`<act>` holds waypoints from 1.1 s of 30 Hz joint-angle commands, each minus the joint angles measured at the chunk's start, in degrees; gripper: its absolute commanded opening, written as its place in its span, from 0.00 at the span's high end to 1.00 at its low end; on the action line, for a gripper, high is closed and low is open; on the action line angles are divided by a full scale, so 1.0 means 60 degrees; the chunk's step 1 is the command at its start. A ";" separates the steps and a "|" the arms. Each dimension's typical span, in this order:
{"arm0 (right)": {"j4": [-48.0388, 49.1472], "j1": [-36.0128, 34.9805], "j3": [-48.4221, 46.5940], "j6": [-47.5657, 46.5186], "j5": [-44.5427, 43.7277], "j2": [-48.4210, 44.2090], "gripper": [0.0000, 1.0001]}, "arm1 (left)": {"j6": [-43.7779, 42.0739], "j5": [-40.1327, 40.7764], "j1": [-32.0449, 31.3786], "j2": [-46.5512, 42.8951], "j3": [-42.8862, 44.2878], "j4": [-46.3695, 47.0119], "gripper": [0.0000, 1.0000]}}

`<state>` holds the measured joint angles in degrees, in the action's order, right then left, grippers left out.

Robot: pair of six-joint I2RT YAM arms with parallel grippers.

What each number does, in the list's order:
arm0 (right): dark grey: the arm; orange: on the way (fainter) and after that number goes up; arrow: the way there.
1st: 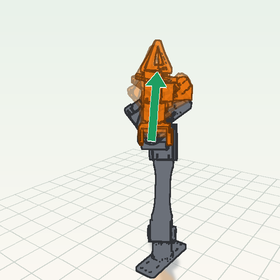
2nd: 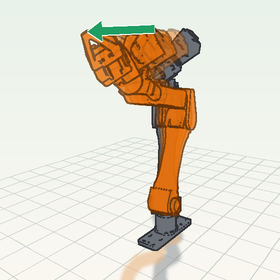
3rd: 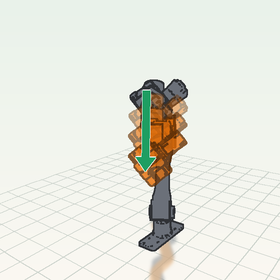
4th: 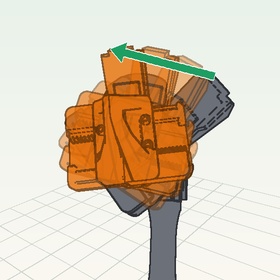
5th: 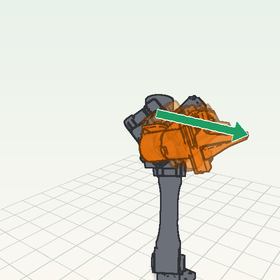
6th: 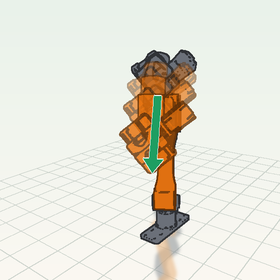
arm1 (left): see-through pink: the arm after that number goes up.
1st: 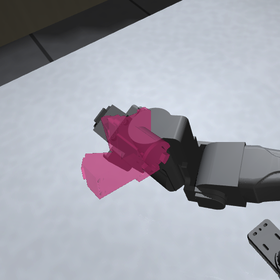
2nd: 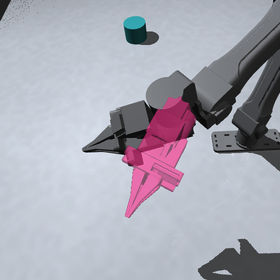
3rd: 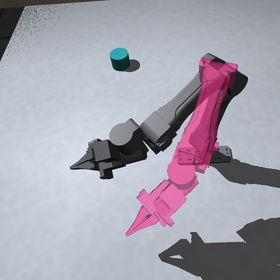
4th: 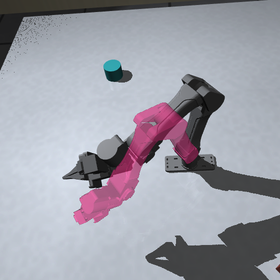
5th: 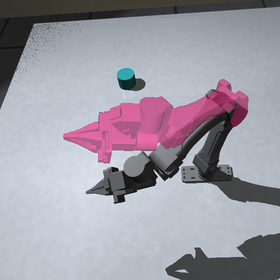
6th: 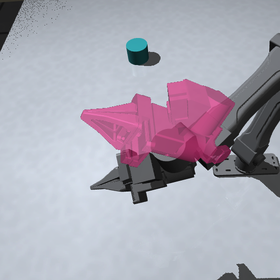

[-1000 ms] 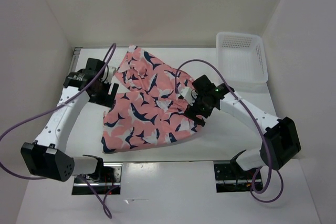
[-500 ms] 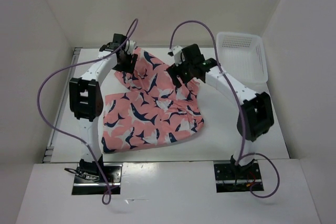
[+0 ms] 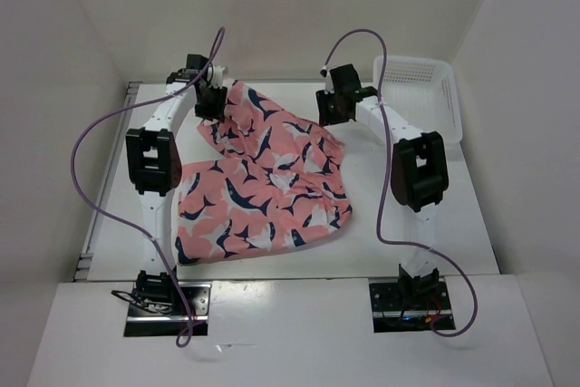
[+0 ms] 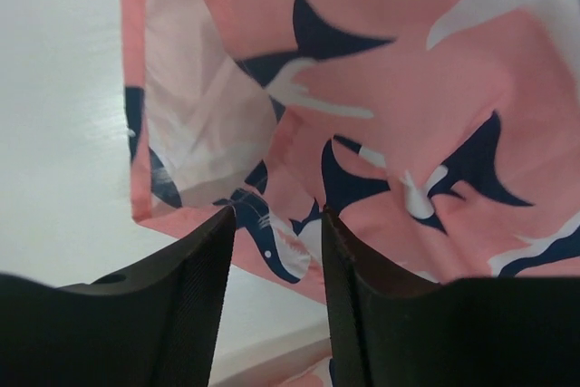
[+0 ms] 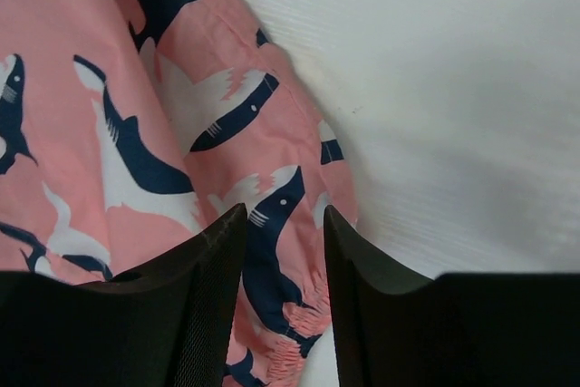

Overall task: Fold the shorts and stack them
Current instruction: Flatten the shorts out

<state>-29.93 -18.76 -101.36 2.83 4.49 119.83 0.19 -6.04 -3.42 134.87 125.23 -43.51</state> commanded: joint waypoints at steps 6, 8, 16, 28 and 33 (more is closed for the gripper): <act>0.0273 -0.0051 -0.0231 0.0349 -0.1304 0.0623 0.43 | -0.0031 -0.0764 0.0365 0.0036 -0.0378 -0.0249 0.51; 0.0272 -0.0051 -0.0114 0.0247 -0.1785 0.0712 0.43 | -0.0031 -0.0999 0.0365 0.0037 -0.0378 -0.0249 0.49; 0.0375 -0.0051 0.0267 0.0012 -0.1994 0.0712 0.43 | -0.0031 -0.0385 0.0175 0.0607 0.0016 -0.0029 0.37; 0.0375 -0.0051 0.0633 -0.0164 -0.1703 0.0800 0.41 | -0.0031 -0.0721 0.0088 0.1340 0.0618 -0.0586 0.73; 0.0287 -0.0051 0.0736 -0.0165 -0.1129 0.0888 0.83 | -0.0031 -0.0809 0.0087 0.0800 -0.0157 -0.0586 1.00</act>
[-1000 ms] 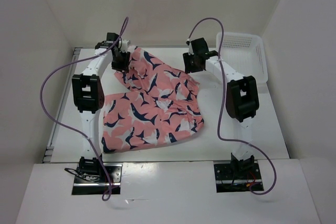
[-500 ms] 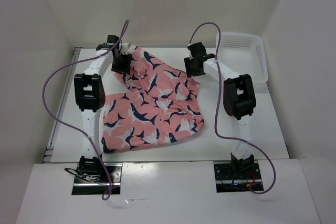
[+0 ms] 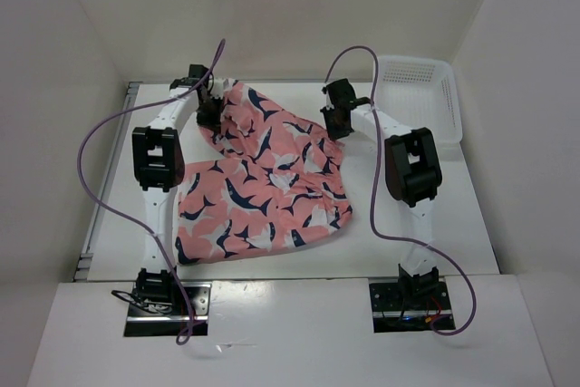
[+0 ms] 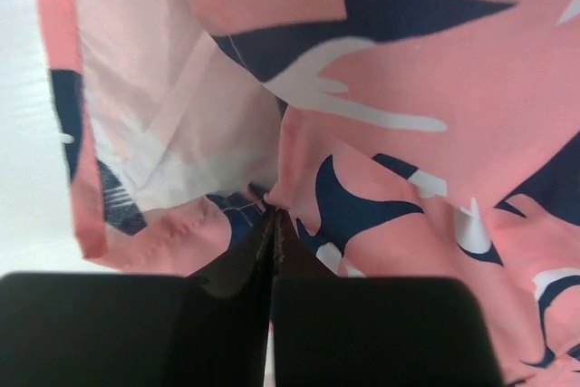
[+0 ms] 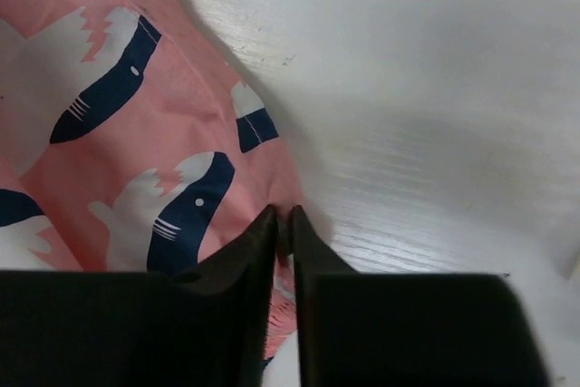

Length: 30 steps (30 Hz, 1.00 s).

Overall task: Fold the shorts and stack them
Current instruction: Flatten the shorts out

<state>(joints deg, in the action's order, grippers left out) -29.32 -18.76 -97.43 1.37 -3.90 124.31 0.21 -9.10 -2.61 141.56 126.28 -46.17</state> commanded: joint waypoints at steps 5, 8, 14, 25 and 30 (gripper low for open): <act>0.0287 0.0225 -0.0299 0.0314 -0.0491 0.0331 1.00 | -0.0035 -0.0241 0.0185 -0.1968 -0.1795 0.0165 1.00; 0.0374 0.0432 -0.0579 0.0417 -0.0769 0.0419 1.00 | -0.0035 0.0212 0.0465 -0.3199 -0.3113 0.0166 1.00; 0.0375 0.0432 -0.0871 0.0986 -0.0859 0.0507 1.00 | -0.0035 0.1282 0.0553 -0.5002 -0.5268 0.0166 1.00; 0.0375 0.0432 -0.1676 0.0887 -0.0509 0.0697 0.50 | -0.0035 0.1840 0.0948 -0.5575 -0.6779 0.0650 0.87; 0.0375 0.0432 -0.1561 0.0594 0.0443 -0.0062 0.15 | -0.0035 0.1868 0.0948 -0.5443 -0.6048 0.0650 0.26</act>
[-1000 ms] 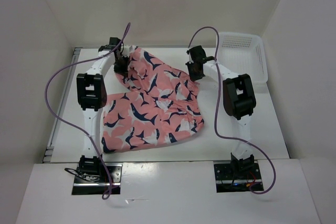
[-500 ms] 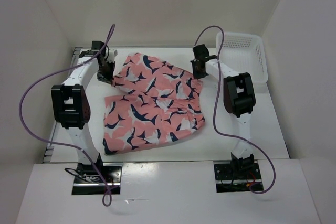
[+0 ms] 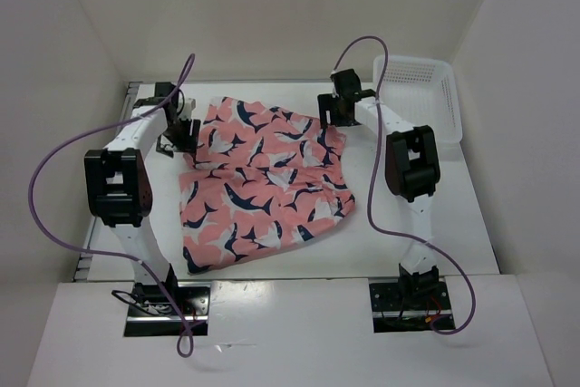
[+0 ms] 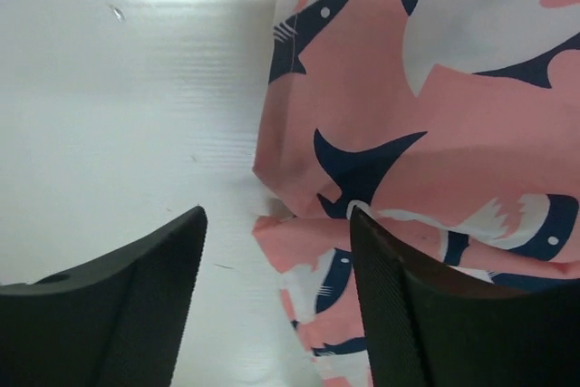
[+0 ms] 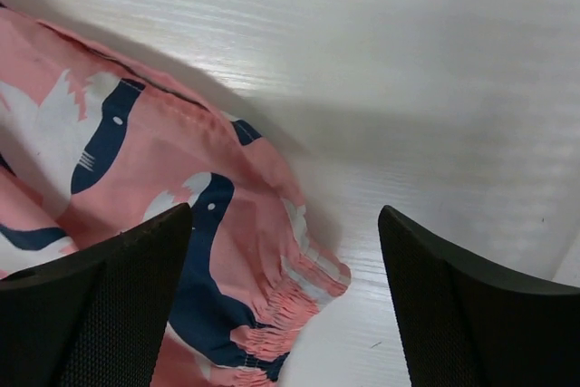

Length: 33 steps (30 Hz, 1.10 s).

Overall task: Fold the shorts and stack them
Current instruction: Flatten the shorts out, then fold the shorts

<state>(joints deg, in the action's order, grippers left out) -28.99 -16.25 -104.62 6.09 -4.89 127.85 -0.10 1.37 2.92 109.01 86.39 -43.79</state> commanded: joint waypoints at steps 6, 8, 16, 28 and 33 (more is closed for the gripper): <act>-0.0074 -0.0074 0.0966 -0.0925 0.1032 -0.2775 0.05 | 0.0016 -0.0180 0.0363 -0.0911 0.1070 -0.0507 0.13; -0.0628 -0.0075 0.1917 -0.1467 0.1369 -0.3666 0.05 | 0.0016 -0.0490 0.0495 -0.1438 0.0548 -0.1050 0.13; -0.1115 -0.0368 0.4180 -0.1880 0.1809 -0.5078 0.05 | 0.0016 0.0110 0.0495 -0.3535 -0.2415 -0.0055 0.13; -0.1627 -0.0368 0.4077 -0.1936 0.3042 -0.4506 0.06 | 0.0016 -0.1207 0.0495 -0.2832 -0.3031 -0.0464 0.13; -0.2228 -0.0368 0.5098 -0.2025 0.2734 -0.5135 0.07 | 0.0016 -0.0728 0.0233 -0.3986 -0.3176 -0.0657 0.13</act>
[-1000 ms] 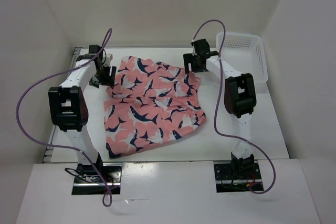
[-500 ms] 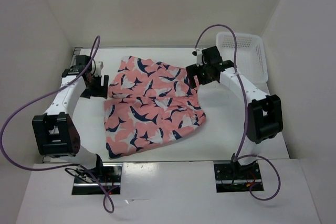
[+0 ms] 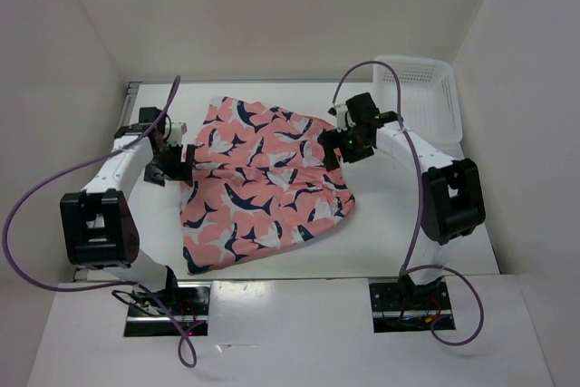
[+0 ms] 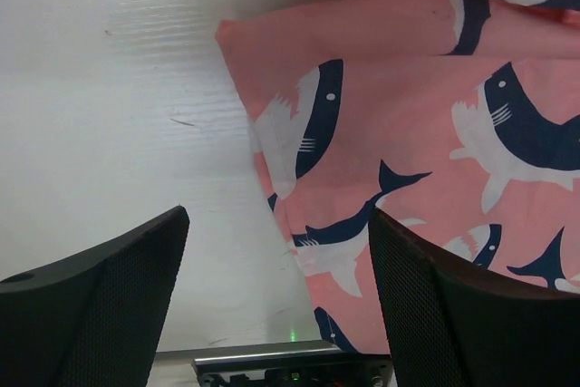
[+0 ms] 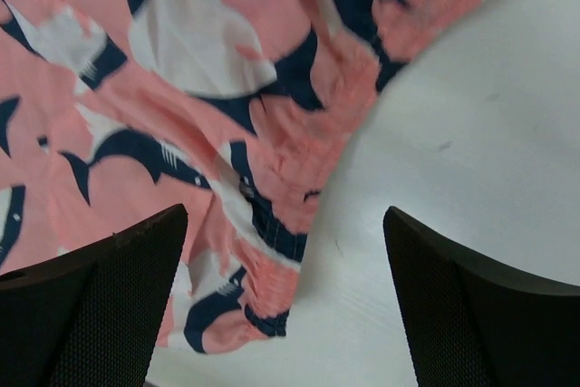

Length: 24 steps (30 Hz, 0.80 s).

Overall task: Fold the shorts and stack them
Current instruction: Fold the shorts

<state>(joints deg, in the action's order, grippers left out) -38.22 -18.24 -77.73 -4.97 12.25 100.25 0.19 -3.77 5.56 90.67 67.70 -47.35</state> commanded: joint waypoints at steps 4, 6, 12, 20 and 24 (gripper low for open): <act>-0.0692 -0.0036 0.1252 -0.0620 -0.0211 -0.1106 0.07 | -0.0031 0.0657 -0.0940 -0.2016 -0.0253 0.0202 0.14; -0.0590 -0.0124 0.1354 -0.1087 -0.0545 -0.1298 0.06 | -0.0031 0.0745 -0.1175 -0.2366 -0.0369 0.0202 0.15; -0.0209 -0.0489 0.0446 -0.3211 -0.1468 -0.1400 0.01 | -0.0031 0.1244 -0.2976 -0.3846 -0.1204 0.0115 0.14; 0.0246 -0.1413 0.2026 -0.6027 -0.2453 -0.2644 0.00 | -0.0031 0.1494 -0.6286 -0.4728 -0.1982 -0.1729 0.11; 0.0246 -0.1413 0.2643 -0.6144 -0.2276 -0.3435 0.00 | -0.0031 0.1113 -0.7356 -0.3602 -0.1879 -0.2917 0.09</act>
<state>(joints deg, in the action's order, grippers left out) -38.30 -26.98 -63.11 -37.76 -0.54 84.07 0.14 4.14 -35.70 65.14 56.40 -57.21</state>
